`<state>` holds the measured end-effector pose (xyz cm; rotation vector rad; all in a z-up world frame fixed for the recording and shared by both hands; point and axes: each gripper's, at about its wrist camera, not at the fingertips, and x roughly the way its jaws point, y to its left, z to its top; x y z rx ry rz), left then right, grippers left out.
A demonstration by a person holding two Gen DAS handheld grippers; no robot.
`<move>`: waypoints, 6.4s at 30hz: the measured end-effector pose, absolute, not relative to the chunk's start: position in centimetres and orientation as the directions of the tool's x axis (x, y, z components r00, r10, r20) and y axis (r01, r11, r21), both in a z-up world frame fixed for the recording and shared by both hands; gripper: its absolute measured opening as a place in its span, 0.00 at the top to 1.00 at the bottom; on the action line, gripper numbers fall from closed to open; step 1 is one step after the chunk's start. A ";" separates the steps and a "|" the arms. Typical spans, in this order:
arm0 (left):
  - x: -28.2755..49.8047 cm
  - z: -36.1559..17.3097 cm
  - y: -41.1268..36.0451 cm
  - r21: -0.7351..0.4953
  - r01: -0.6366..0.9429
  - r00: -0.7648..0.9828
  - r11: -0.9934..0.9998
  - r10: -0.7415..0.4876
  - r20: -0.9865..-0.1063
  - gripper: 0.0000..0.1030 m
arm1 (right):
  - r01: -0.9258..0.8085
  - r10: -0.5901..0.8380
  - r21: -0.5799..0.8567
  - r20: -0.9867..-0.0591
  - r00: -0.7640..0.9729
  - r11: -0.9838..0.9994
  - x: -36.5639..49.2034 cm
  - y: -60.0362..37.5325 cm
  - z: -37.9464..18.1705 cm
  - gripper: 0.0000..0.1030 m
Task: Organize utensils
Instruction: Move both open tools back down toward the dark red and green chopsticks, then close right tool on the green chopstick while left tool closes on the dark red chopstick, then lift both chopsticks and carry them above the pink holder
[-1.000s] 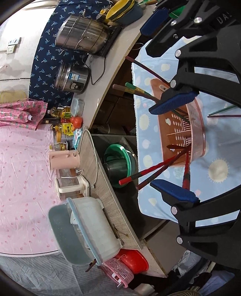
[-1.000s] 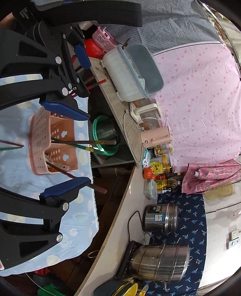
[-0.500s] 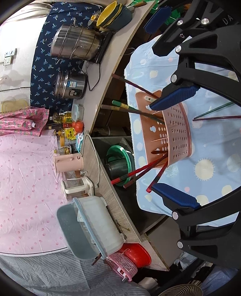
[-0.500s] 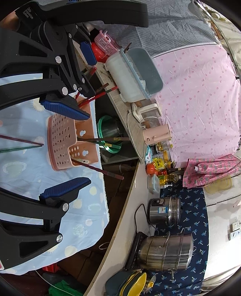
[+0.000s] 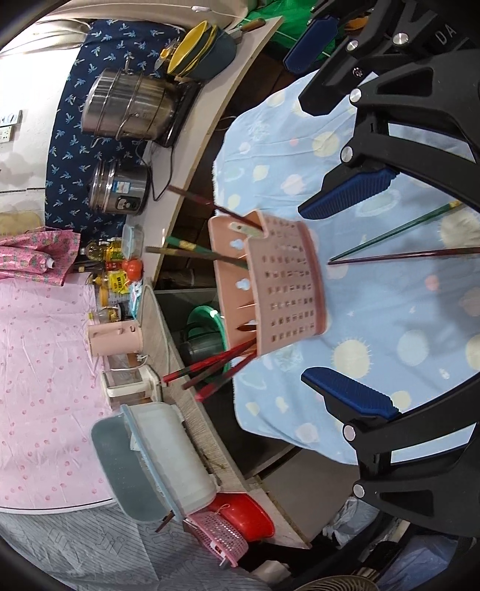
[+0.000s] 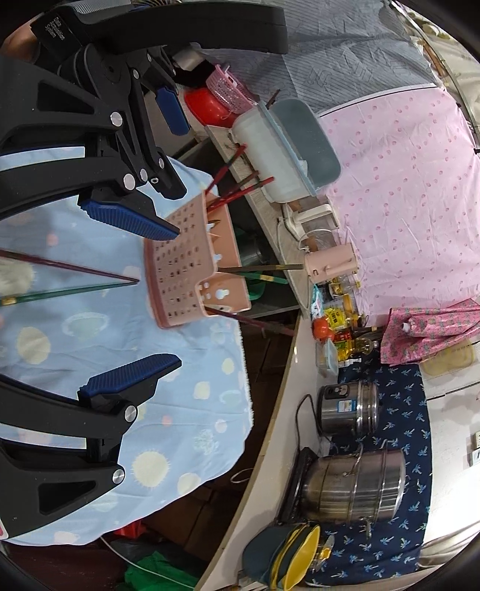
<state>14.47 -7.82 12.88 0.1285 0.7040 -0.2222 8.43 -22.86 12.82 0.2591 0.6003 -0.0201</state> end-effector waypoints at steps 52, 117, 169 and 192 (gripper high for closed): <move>7.1 -4.7 -5.8 -0.044 0.254 0.487 0.966 -0.167 -0.858 0.28 | 0.040 0.078 0.120 -0.832 0.550 0.992 4.1 -18.7 -5.4 0.92; 5.9 2.1 -7.7 -0.117 0.362 0.522 0.925 -0.306 -0.796 0.93 | 0.054 0.109 0.194 -0.736 0.669 0.980 2.6 -20.4 2.0 0.92; 7.7 7.6 -4.8 -0.141 0.337 0.612 0.931 -0.331 -0.718 0.93 | 0.061 0.066 0.121 -0.824 0.562 0.991 4.5 -20.6 -3.1 0.93; 10.9 20.7 -4.8 -0.068 0.372 0.780 0.926 -0.352 -0.518 0.93 | -0.075 0.159 0.176 -0.531 0.832 0.981 8.0 -20.4 17.5 0.93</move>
